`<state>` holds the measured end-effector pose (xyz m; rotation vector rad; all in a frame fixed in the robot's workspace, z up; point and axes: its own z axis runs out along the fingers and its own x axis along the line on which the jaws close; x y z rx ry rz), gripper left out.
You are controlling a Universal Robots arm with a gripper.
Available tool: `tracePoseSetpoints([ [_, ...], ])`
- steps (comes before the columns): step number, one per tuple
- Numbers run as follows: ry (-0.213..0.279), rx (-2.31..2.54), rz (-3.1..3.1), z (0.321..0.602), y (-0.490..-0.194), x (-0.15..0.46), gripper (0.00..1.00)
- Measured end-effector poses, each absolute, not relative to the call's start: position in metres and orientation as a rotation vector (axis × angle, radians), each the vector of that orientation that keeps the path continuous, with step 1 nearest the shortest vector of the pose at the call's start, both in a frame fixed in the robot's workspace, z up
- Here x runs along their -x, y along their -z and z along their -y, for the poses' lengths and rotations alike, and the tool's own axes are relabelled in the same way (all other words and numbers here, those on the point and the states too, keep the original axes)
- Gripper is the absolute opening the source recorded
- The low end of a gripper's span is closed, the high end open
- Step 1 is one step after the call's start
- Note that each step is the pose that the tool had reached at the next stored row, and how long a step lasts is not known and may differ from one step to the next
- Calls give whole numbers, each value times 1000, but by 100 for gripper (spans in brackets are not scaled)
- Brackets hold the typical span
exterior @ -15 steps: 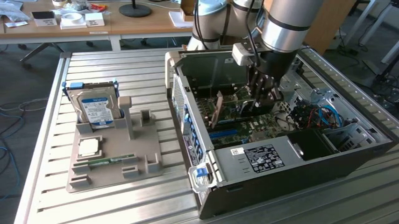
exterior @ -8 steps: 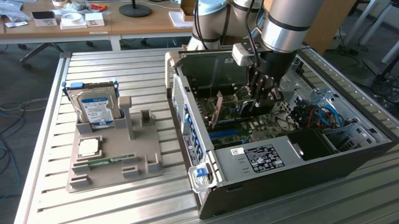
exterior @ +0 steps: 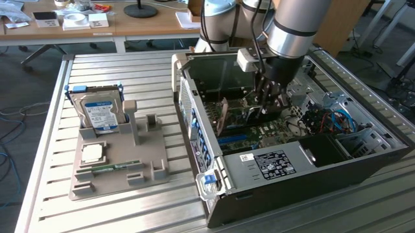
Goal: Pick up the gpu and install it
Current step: 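Insert the gpu into the slot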
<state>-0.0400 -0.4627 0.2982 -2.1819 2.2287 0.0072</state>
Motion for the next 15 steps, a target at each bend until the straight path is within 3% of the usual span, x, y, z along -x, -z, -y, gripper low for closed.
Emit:
tracePoseSetpoints([
  [15, -7, 2186, -2224, 463, -282, 50, 27],
])
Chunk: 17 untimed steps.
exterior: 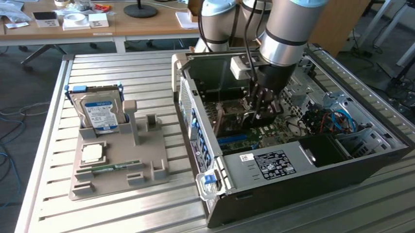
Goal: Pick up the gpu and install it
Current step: 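Insert the gpu into the slot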
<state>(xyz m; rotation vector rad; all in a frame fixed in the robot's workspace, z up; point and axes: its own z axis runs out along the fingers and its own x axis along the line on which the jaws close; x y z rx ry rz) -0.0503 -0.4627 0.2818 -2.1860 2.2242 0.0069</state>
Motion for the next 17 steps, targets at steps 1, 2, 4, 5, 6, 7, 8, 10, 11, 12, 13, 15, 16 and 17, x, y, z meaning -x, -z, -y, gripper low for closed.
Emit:
tracePoseSetpoints([
  [1, -7, 2186, -2224, 463, -280, 51, 27],
  [2, -7, 2186, -2224, 463, -278, 52, 27],
  [4, -7, 2186, -2224, 463, -276, 52, 27],
  [5, -7, 2186, -2224, 463, -276, 52, 27],
  [6, -7, 2186, -2224, 463, -276, 52, 27],
  [7, -7, 2186, -2225, 463, -275, 53, 27],
  [8, -7, 2186, -2224, 463, -275, 53, 27],
  [10, -7, 2186, -2224, 463, -275, 55, 27],
  [11, -7, 2186, -2224, 463, -274, 55, 27],
  [12, -7, 2186, -2224, 463, -274, 56, 27],
  [13, -7, 2186, -2224, 462, -273, 57, 27],
  [15, -7, 2186, -2224, 462, -271, 58, 27],
  [16, -7, 2186, -2224, 462, -269, 58, 27],
  [17, -7, 2186, -2224, 462, -268, 59, 27],
])
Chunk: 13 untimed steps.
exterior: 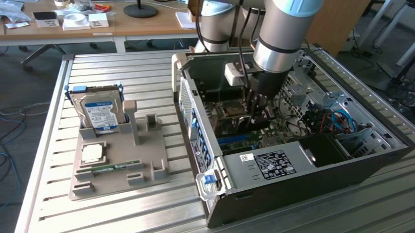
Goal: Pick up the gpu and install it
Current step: 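Insert the gpu into the slot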
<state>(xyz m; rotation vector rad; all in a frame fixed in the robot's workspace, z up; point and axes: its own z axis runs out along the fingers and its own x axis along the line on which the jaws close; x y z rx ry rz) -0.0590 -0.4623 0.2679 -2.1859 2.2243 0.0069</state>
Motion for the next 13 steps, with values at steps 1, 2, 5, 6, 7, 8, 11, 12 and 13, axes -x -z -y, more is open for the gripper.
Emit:
tracePoseSetpoints([
  [1, -7, 2186, -2224, 462, -266, 60, 27],
  [2, -7, 2186, -2224, 462, -265, 60, 27],
  [5, -7, 2186, -2224, 462, -265, 60, 27],
  [6, -7, 2186, -2225, 462, -264, 61, 27],
  [7, -7, 2186, -2224, 462, -264, 61, 27],
  [8, -7, 2186, -2224, 462, -264, 61, 27],
  [11, -7, 2186, -2224, 462, -264, 63, 27],
  [12, -7, 2186, -2224, 462, -264, 63, 27],
  [13, -7, 2186, -2224, 461, -264, 64, 27],
])
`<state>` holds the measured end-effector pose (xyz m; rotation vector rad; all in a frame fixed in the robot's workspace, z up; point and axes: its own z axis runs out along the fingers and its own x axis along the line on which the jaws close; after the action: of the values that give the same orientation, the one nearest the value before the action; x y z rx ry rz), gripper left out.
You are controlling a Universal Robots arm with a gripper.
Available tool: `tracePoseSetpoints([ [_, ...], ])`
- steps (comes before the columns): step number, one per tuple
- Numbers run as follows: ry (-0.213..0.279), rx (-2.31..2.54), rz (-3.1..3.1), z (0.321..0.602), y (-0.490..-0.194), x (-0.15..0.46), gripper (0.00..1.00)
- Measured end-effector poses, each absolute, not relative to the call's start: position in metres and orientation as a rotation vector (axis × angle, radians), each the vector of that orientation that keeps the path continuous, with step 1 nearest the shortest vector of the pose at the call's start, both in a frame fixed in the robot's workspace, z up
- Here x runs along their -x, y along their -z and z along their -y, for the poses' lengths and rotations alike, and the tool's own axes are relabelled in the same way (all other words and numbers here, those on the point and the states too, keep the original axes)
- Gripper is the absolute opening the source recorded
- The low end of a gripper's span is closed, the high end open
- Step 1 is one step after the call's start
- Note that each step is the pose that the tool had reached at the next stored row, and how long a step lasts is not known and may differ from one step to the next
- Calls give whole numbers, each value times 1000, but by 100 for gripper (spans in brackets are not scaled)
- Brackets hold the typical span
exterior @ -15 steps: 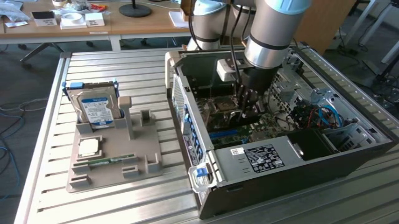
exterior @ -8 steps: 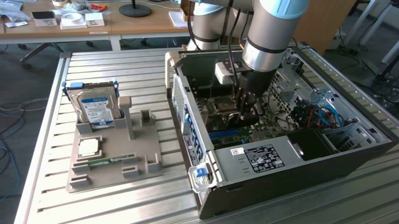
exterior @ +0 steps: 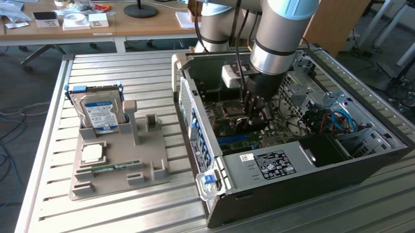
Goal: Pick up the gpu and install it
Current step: 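Insert the gpu into the slot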
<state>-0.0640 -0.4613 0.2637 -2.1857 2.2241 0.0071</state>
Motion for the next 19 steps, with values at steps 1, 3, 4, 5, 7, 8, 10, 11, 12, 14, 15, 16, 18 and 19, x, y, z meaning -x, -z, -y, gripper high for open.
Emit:
tracePoseSetpoints([
  [1, -7, 2186, -2224, 461, -264, 64, 27],
  [3, -7, 2186, -2224, 461, -264, 65, 27],
  [4, -7, 2186, -2224, 461, -264, 65, 27],
  [5, -7, 2186, -2224, 460, -264, 66, 27],
  [7, -7, 2186, -2224, 460, -263, 67, 27],
  [8, -7, 2186, -2224, 460, -263, 67, 27],
  [10, -7, 2186, -2224, 460, -263, 67, 27],
  [11, -7, 2186, -2224, 460, -263, 67, 27],
  [12, -7, 2186, -2224, 460, -263, 68, 27],
  [14, -7, 2186, -2224, 460, -263, 69, 27],
  [15, -7, 2186, -2224, 460, -262, 70, 27],
  [16, -7, 2186, -2224, 460, -262, 70, 27],
  [18, -7, 2186, -2224, 460, -262, 71, 27],
  [19, -7, 2186, -2224, 460, -262, 71, 27],
])
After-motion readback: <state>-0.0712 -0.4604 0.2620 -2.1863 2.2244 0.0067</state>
